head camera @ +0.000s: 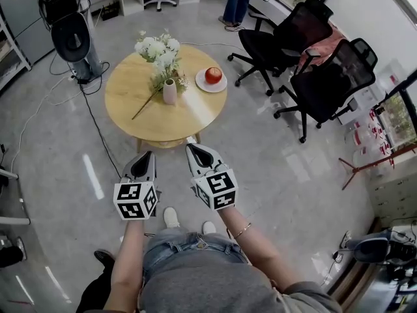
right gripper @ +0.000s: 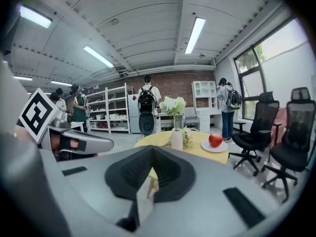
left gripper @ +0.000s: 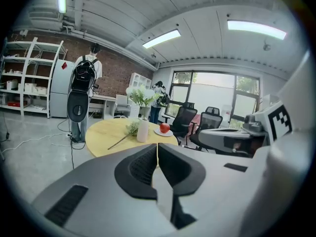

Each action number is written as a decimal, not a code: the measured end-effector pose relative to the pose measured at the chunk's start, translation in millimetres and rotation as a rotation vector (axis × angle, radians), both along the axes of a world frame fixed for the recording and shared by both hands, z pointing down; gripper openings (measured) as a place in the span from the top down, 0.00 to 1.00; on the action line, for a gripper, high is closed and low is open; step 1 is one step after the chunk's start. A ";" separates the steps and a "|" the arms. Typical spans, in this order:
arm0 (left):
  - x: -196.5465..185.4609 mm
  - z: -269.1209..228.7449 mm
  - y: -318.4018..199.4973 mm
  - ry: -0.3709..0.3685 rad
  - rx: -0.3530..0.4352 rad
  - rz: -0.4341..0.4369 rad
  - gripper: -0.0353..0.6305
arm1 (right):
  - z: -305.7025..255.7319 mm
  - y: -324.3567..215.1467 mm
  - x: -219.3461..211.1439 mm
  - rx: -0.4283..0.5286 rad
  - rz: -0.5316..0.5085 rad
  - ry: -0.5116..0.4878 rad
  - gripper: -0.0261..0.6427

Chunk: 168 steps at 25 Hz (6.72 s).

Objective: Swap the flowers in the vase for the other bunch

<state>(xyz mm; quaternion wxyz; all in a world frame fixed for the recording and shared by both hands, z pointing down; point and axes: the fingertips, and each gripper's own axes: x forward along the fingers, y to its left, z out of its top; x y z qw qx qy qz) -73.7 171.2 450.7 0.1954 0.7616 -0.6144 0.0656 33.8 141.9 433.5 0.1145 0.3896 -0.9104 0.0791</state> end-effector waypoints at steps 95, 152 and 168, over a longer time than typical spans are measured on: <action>-27.9 22.5 -291.2 0.086 -0.086 0.111 0.67 | 68.0 -253.3 -69.6 -0.134 -0.098 0.098 0.63; -11.5 -35.4 -358.6 0.012 -0.018 0.100 0.91 | 82.7 -286.9 -109.3 -0.008 -0.335 0.190 0.63; -30.7 -106.6 -337.1 0.016 0.135 0.054 0.91 | 84.7 -284.4 -110.5 0.007 -0.330 0.201 0.63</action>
